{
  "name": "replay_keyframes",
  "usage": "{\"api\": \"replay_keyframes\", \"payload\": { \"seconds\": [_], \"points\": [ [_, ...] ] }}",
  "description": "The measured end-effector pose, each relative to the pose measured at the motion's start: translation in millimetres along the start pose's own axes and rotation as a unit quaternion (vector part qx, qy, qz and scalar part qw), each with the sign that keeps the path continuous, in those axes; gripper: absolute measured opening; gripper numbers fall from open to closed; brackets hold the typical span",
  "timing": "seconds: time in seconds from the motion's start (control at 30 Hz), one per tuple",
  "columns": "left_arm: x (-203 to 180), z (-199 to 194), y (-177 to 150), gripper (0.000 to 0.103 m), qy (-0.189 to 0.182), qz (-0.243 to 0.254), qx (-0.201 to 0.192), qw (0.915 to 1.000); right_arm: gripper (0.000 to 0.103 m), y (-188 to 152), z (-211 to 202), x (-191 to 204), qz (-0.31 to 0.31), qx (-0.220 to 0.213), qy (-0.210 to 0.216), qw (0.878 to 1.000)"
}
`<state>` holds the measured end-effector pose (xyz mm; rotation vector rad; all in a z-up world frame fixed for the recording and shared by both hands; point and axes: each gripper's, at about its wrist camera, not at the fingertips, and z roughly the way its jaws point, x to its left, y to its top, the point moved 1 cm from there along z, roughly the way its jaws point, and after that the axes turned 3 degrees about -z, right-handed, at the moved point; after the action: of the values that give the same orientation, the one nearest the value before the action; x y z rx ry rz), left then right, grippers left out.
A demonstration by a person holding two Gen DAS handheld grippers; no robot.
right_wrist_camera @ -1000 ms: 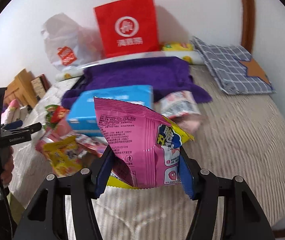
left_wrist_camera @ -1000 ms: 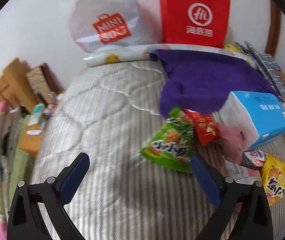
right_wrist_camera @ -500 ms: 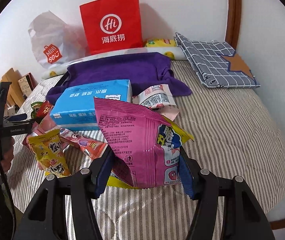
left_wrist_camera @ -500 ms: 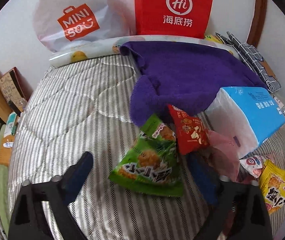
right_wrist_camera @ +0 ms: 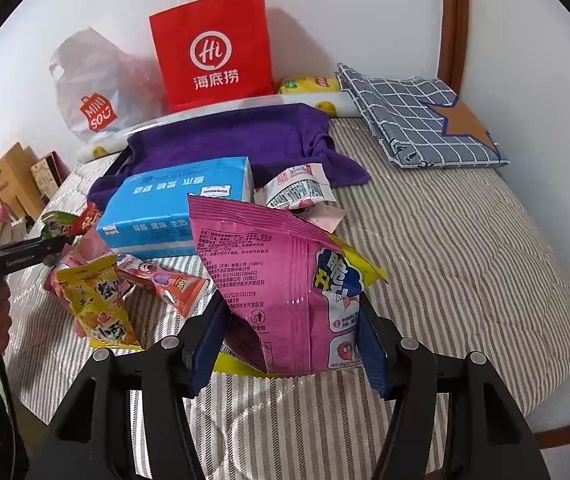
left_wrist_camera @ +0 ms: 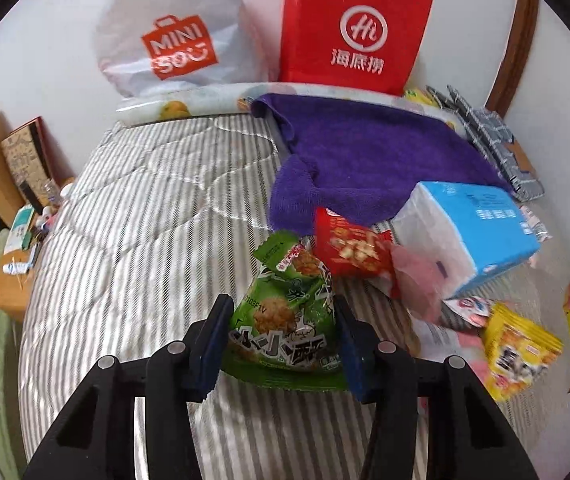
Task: Organize snacks
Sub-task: 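Grasp the green snack bag with the left gripper while the right gripper holds the pink bag, then carry both bags onto the purple towel and open both grippers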
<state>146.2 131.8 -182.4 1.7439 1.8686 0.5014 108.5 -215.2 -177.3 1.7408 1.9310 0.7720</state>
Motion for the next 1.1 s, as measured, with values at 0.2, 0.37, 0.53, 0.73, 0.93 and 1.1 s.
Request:
{"api": "replay_keyframes", "payload": {
  "seconds": [0.2, 0.37, 0.53, 0.73, 0.93, 1.1],
  "points": [
    [-1, -37, -14, 0.047, -0.006, -0.019, -0.022, 0.9996, 0.06, -2, -17, 5, -0.006, -0.016, 0.012, 1.0],
    [-11, -60, -21, 0.047, -0.018, -0.026, -0.038, 0.9988, 0.06, -2, -30, 5, -0.006, -0.04, 0.021, 0.999],
    [-28, -74, -23, 0.047, -0.034, -0.025, -0.05, 0.9979, 0.06, 2, -32, 7, -0.05, -0.039, 0.014, 0.998],
    [-54, -87, -19, 0.047, -0.052, -0.015, -0.064, 0.9965, 0.06, 9, -41, 12, -0.068, -0.06, 0.011, 0.996],
    [-80, -92, -9, 0.047, -0.075, -0.005, -0.065, 0.995, 0.06, 26, -45, 21, -0.062, -0.073, 0.023, 0.995],
    [-99, -91, 10, 0.047, -0.093, 0.006, -0.065, 0.9935, 0.06, 56, -45, 26, -0.061, -0.087, 0.025, 0.994]
  ]
}}
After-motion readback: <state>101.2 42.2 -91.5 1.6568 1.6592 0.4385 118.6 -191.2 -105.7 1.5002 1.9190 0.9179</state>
